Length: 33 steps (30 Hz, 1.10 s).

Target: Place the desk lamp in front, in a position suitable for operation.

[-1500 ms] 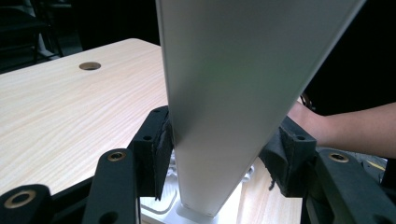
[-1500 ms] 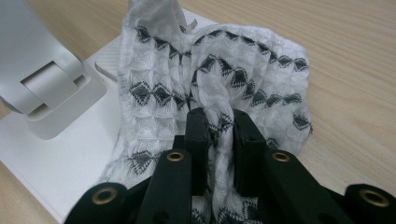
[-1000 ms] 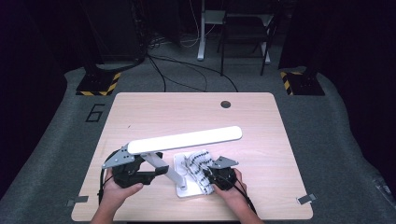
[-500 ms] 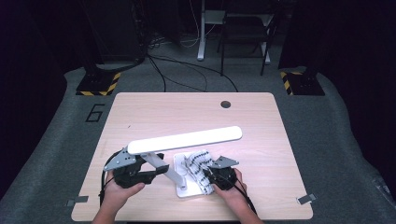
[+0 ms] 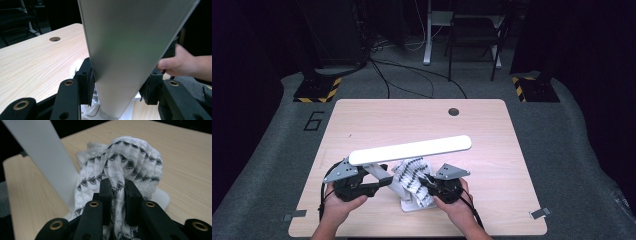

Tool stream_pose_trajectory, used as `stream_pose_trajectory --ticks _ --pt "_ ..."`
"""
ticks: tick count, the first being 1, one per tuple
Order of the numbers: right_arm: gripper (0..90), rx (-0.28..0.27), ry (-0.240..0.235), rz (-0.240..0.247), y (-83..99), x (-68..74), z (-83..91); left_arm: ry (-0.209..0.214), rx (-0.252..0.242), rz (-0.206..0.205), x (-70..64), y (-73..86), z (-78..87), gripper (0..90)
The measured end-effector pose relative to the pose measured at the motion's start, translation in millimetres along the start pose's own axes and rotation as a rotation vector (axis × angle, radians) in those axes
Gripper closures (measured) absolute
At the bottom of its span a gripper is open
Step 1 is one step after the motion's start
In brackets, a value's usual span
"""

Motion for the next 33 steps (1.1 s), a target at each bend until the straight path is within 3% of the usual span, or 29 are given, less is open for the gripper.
stream_pose_trajectory --ticks 8,14,26,33 --pt "78.9 -0.077 -0.104 0.013 -26.0 35.5 9.4 -0.002 -0.001 0.002 -0.4 -0.1 -0.2 53.6" --pt "79.0 -0.083 -0.168 0.03 -33.5 57.9 2.1 -0.005 -0.001 -0.001 -0.2 -0.2 -0.3 53.6" --pt "79.3 -0.096 -0.203 0.046 -40.4 69.7 -5.7 -0.004 0.002 0.003 -0.5 0.0 -0.1 53.6" --pt "79.7 -0.036 -0.187 0.04 -23.8 60.7 -13.9 -0.007 -0.001 0.003 -0.5 -0.3 -0.7 53.6"
Point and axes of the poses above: each handheld gripper's, and its own axes: z roughly backward along the jaws, y roughly out of its underside, x roughly to its left, the point moved 7 cm from there along -z, roughly forward along the jaws, and after that the axes turned 3 degrees about -y, right-handed, at the moved point
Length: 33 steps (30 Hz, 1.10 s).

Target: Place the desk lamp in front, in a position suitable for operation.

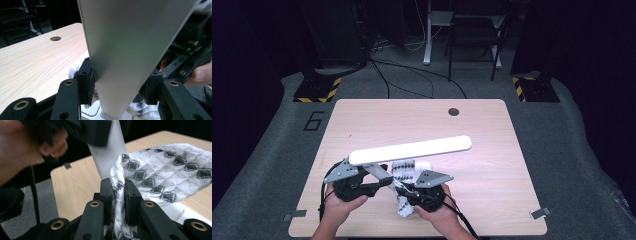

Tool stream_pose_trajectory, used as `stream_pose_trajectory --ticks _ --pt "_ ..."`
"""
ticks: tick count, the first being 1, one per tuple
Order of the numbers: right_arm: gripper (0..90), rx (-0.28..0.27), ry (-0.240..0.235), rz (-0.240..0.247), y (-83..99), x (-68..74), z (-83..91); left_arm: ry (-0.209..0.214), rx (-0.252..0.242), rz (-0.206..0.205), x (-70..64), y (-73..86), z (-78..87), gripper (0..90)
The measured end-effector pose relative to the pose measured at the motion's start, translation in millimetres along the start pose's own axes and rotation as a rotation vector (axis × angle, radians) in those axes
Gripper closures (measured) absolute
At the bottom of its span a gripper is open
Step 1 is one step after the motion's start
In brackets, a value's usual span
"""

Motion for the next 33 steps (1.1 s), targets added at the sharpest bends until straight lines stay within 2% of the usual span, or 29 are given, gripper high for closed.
stream_pose_trajectory --ticks 8,12,14,17,20,22,25,29,30,33 --pt "79.7 0.074 0.02 -0.035 33.6 -16.2 -7.3 -0.003 -0.002 -0.004 -0.1 -0.2 -0.5 53.6" --pt "79.8 0.116 0.026 -0.029 46.9 -23.7 -9.7 -0.003 -0.004 0.0 -0.2 -0.1 -0.5 53.6" --pt "79.8 0.142 0.043 -0.038 59.3 -29.0 -11.1 -0.002 -0.004 0.0 -0.1 -0.1 -0.5 53.6" --pt "79.9 0.146 0.054 -0.057 63.9 -32.4 -9.8 0.0 -0.003 -0.002 0.1 -0.1 -0.4 53.6" --pt "79.9 0.156 0.051 -0.044 65.7 -33.3 -9.5 -0.002 -0.003 -0.001 0.0 -0.1 -0.2 53.6" --pt "78.6 0.17 0.068 -0.045 70.2 -34.9 -8.0 0.0 0.003 -0.004 0.5 0.3 0.5 53.6" --pt "70.5 0.168 0.077 -0.04 70.3 -35.6 -3.4 0.001 0.004 -0.005 0.8 0.5 0.7 53.6" --pt "61.2 0.161 0.108 -0.008 66.6 -37.7 4.5 0.0 0.001 -0.004 0.8 0.5 0.7 53.6" --pt "61.2 0.161 0.108 -0.008 66.6 -37.7 4.5 0.0 0.001 -0.004 0.8 0.5 0.7 53.6" --pt "61.4 0.182 0.152 -0.008 67.5 -44.0 15.7 0.0 0.0 -0.002 1.0 0.3 0.4 53.6"
Point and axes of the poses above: each handheld gripper's, and its own axes: z roughly backward along the jaws, y roughly out of its underside, x roughly to its left, the point moved 7 cm from there along -z, roughly forward along the jaws, and after that the axes turned 3 degrees about -y, right-handed, at the moved point
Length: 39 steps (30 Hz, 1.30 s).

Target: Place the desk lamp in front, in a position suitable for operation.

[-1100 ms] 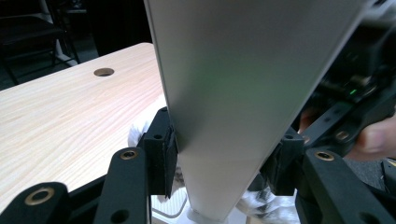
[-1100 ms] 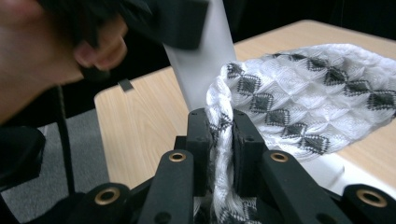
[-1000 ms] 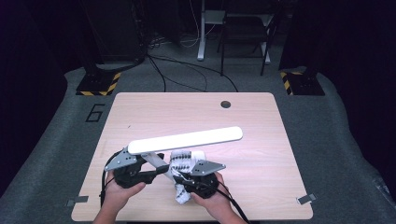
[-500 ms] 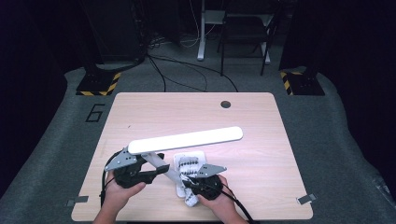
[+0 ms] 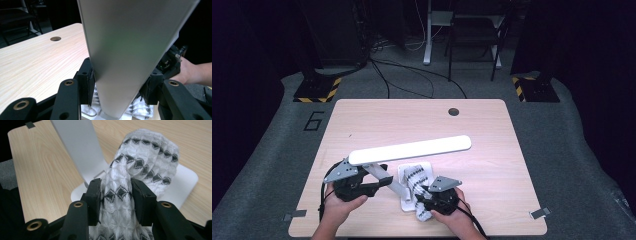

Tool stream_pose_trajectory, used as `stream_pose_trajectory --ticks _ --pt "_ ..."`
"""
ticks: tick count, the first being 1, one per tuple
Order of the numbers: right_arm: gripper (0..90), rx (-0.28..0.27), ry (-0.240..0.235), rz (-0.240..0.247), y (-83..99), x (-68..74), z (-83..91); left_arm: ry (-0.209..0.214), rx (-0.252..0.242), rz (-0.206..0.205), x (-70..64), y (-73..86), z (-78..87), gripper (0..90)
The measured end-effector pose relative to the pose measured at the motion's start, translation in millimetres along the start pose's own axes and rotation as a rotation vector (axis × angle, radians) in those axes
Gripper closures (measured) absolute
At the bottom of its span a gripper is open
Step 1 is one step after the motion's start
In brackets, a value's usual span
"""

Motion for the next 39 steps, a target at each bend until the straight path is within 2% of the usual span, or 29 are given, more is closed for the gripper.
stream_pose_trajectory --ticks 3,6,8,10,12,14,16,17,19,23,29,33,39 --pt "63.3 0.013 0.062 -0.007 6.0 -5.8 4.9 -0.001 0.002 -0.001 -0.1 0.0 0.1 53.6" --pt "68.4 0.025 0.102 -0.03 13.9 -14.0 6.7 -0.002 0.002 0.0 -0.1 0.1 0.2 53.5" --pt "72.7 0.039 0.118 -0.061 20.2 -18.9 6.2 -0.001 0.002 0.0 -0.4 0.0 0.1 53.5" --pt "73.4 0.059 0.109 -0.089 24.1 -20.6 4.9 -0.001 0.004 -0.001 -0.2 0.2 0.4 53.6" --pt "73.4 0.056 0.108 -0.097 24.4 -21.4 4.4 -0.002 0.001 0.0 -0.1 0.2 0.2 53.5" --pt "69.1 0.042 0.094 -0.091 21.0 -18.6 6.4 -0.003 0.002 0.0 -0.1 0.0 0.2 53.5" --pt "64.0 0.011 0.047 -0.082 15.7 -14.2 8.7 -0.001 0.002 -0.001 -0.2 0.1 0.1 53.5" --pt "62.2 0.0 0.036 -0.06 12.7 -13.1 10.2 -0.003 0.002 0.0 -0.1 0.1 0.2 53.6" --pt "58.4 -0.002 0.028 -0.049 8.7 -10.0 14.6 -0.002 -0.001 0.001 -0.2 0.0 0.0 53.5" --pt "53.9 -0.02 0.048 -0.028 5.4 -15.0 23.3 -0.001 0.003 -0.001 -0.2 0.2 0.4 53.5" --pt "48.2 0.01 0.066 -0.025 16.8 -26.7 26.3 -0.001 -0.001 0.0 -0.2 0.1 0.0 53.5" --pt "45.8 0.048 0.056 -0.016 27.7 -27.9 14.2 -0.001 -0.001 0.0 -0.1 0.1 0.0 53.6" --pt "45.1 0.076 0.06 0.016 28.6 -23.1 0.4 -0.001 -0.002 0.001 -0.2 0.2 0.1 53.6"
Point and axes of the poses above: each handheld gripper's, and its own axes: z roughly backward along the jaws, y roughly out of its underside, x roughly to its left, the point moved 7 cm from there along -z, roughly forward along the jaws, and after that the axes turned 3 degrees about -y, right-handed, at the moved point
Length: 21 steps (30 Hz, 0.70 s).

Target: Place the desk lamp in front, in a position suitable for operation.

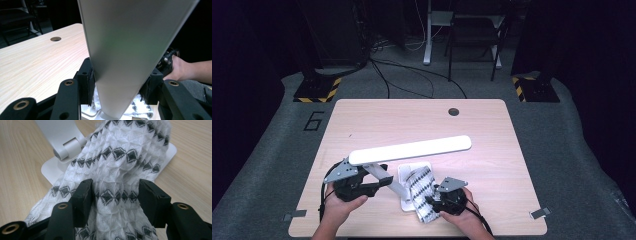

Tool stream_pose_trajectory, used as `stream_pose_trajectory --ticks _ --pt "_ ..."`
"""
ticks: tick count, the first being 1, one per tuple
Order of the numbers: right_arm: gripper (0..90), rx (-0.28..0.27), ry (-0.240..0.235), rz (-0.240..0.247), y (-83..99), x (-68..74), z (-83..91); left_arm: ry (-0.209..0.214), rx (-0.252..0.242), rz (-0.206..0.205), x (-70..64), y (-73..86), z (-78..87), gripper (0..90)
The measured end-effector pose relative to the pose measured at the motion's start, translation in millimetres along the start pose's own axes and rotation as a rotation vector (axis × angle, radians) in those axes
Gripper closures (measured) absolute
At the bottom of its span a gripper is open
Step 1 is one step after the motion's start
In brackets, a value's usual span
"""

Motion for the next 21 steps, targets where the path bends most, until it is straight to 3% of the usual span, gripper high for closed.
stream_pose_trajectory --ticks 6,11,14,15,17,20,21 --pt "59.8 -0.004 -0.025 -0.009 -1.1 5.3 -9.2 0.001 0.001 0.0 -0.2 -0.1 -0.2 53.6" --pt "79.1 -0.024 -0.04 -0.017 -4.9 11.2 -10.9 0.0 0.001 0.0 -0.1 0.0 0.0 53.6" --pt "80.7 -0.05 -0.062 -0.016 -10.5 15.0 -6.6 -0.001 0.001 0.0 -0.2 0.1 0.1 53.6" --pt "81.1 -0.112 -0.087 -0.011 -22.7 19.3 4.0 -0.001 0.001 0.0 0.0 0.1 0.1 53.6" --pt "81.2 -0.164 -0.1 -0.018 -34.4 21.4 14.5 -0.001 0.001 0.0 0.0 0.1 0.0 53.6" --pt "81.2 -0.203 -0.119 -0.037 -44.4 22.0 22.8 -0.001 0.002 0.0 -0.1 0.0 0.0 53.6" --pt "81.2 -0.224 -0.152 -0.046 -54.0 23.6 30.0 -0.001 0.0 0.001 0.0 0.1 0.0 53.6"
Point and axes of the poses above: each handheld gripper's, and its own axes: z roughly backward along the jaws, y roughly out of its underside, x roughly to its left, the point moved 7 cm from there along -z, roughly forward along the jaws, and after that the axes turned 3 degrees about -y, right-handed, at the moved point
